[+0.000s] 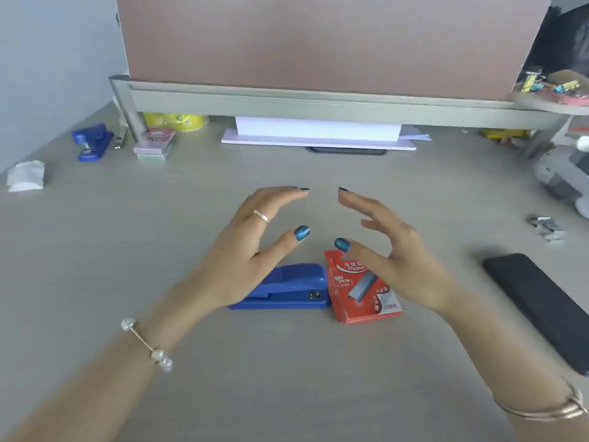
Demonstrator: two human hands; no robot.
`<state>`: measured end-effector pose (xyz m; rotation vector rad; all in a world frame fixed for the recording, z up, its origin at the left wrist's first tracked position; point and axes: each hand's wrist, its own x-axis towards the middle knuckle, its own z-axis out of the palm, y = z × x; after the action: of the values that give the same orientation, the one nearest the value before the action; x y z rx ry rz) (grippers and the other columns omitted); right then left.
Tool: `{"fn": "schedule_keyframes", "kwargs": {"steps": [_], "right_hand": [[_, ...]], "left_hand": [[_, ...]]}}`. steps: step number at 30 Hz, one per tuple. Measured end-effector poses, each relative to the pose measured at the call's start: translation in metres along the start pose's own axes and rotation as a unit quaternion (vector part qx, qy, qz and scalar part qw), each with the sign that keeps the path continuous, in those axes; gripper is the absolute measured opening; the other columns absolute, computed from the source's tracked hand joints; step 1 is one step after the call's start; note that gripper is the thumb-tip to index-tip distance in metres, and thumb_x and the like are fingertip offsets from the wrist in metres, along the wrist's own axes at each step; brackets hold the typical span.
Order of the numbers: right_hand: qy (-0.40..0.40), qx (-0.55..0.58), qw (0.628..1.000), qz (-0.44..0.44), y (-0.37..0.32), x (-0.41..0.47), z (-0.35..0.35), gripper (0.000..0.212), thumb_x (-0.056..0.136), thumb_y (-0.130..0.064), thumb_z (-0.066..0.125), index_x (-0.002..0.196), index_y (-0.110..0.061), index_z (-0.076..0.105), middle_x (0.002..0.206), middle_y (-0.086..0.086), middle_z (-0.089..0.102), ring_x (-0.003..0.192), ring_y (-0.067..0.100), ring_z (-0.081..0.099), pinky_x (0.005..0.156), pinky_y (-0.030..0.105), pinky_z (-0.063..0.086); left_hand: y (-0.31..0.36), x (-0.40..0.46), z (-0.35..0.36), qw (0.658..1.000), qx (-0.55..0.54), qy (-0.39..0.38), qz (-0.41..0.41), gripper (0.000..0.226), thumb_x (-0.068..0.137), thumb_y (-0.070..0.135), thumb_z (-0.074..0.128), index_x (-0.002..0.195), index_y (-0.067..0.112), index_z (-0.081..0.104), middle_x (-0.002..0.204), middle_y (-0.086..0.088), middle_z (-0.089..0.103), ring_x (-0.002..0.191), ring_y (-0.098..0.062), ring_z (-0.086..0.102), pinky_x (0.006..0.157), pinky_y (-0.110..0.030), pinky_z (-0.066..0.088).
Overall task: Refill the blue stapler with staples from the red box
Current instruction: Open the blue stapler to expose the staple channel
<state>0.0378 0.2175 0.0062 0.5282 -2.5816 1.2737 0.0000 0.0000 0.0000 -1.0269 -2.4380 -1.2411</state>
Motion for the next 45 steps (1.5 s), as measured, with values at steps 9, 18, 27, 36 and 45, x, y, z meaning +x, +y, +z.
{"fn": "schedule_keyframes", "kwargs": {"steps": [9, 18, 27, 36, 45], "right_hand": [[-0.011, -0.092, 0.996, -0.013, 0.016, -0.016, 0.018, 0.050, 0.072, -0.044, 0.065, 0.120, -0.035, 0.054, 0.131, -0.019, 0.045, 0.129, -0.004, 0.029, 0.101, 0.004, 0.024], [-0.061, -0.184, 0.980, 0.034, 0.021, -0.017, 0.037, 0.030, 0.068, -0.041, 0.072, 0.094, -0.027, 0.069, 0.126, -0.008, 0.056, 0.123, 0.013, 0.035, 0.105, 0.031, 0.031], [-0.084, -0.171, 0.981, 0.047, 0.014, -0.018, 0.034, 0.026, 0.070, -0.035, 0.073, 0.094, -0.027, 0.070, 0.127, -0.006, 0.055, 0.124, 0.010, 0.033, 0.101, 0.019, 0.025], [-0.085, -0.164, 0.982, 0.039, 0.013, -0.020, 0.033, 0.024, 0.070, -0.030, 0.074, 0.093, -0.028, 0.069, 0.127, -0.004, 0.054, 0.120, 0.005, 0.032, 0.095, 0.014, 0.022], [-0.085, -0.154, 0.983, 0.053, 0.014, -0.020, 0.035, 0.027, 0.069, -0.032, 0.075, 0.096, -0.031, 0.068, 0.129, -0.007, 0.053, 0.124, 0.006, 0.031, 0.102, 0.018, 0.025]], "left_hand": [[-0.016, -0.018, 0.017, 0.998, -0.010, -0.037, -0.045, 0.033, 0.083, 0.051, 0.047, 0.112, 0.039, 0.058, 0.108, 0.018, 0.064, 0.107, 0.000, 0.056, 0.094, -0.025, 0.044], [-0.013, -0.024, 0.028, 0.994, 0.086, -0.056, -0.035, 0.043, 0.074, 0.057, 0.053, 0.109, 0.035, 0.063, 0.100, 0.014, 0.068, 0.094, -0.008, 0.053, 0.083, -0.032, 0.047], [-0.008, -0.023, 0.021, 0.989, -0.116, -0.002, -0.087, 0.014, 0.075, 0.033, 0.064, 0.088, 0.037, 0.061, 0.080, 0.024, 0.064, 0.076, 0.005, 0.055, 0.069, -0.012, 0.043], [-0.013, -0.022, -0.017, 0.966, -0.238, 0.018, -0.102, 0.028, 0.063, 0.035, 0.072, 0.090, 0.029, 0.069, 0.088, 0.013, 0.073, 0.086, -0.005, 0.065, 0.077, -0.016, 0.049], [-0.033, -0.039, -0.061, 0.958, -0.257, 0.058, -0.109, 0.053, 0.047, 0.048, 0.085, 0.087, 0.017, 0.070, 0.090, 0.000, 0.078, 0.086, -0.015, 0.072, 0.072, -0.023, 0.055]]}}
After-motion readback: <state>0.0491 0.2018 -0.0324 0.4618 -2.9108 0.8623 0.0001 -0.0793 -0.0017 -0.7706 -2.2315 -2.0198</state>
